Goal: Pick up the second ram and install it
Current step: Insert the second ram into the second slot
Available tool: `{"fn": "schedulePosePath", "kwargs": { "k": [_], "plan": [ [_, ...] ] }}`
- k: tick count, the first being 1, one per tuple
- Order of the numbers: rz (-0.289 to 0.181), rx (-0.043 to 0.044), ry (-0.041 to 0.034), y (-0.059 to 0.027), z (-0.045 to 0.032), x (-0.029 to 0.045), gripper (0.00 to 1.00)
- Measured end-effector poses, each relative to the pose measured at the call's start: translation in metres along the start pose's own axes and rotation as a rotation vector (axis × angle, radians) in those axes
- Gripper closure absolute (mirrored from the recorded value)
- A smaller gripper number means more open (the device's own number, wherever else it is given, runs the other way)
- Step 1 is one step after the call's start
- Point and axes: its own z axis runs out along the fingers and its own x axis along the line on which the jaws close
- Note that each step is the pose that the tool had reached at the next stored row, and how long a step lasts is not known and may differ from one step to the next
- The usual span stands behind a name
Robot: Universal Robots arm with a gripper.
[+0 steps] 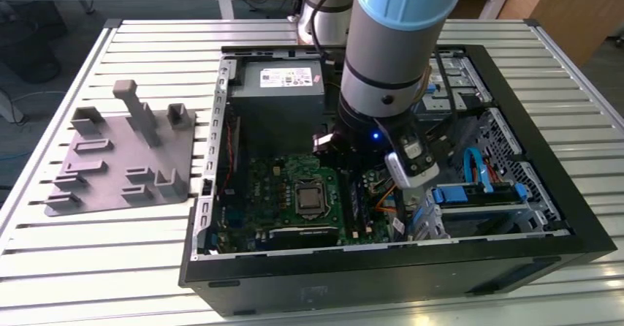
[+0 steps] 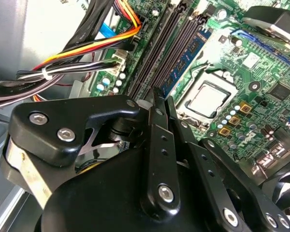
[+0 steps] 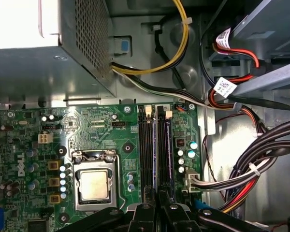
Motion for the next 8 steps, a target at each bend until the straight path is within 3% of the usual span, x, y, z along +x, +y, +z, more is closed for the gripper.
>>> {"fn": "schedulePosePath", "kwargs": {
  "k": [8],
  "plan": [
    [0.000, 0.0002, 0.0001, -0.0002, 0.0037, 0.0000, 0.86]
  ]
}}
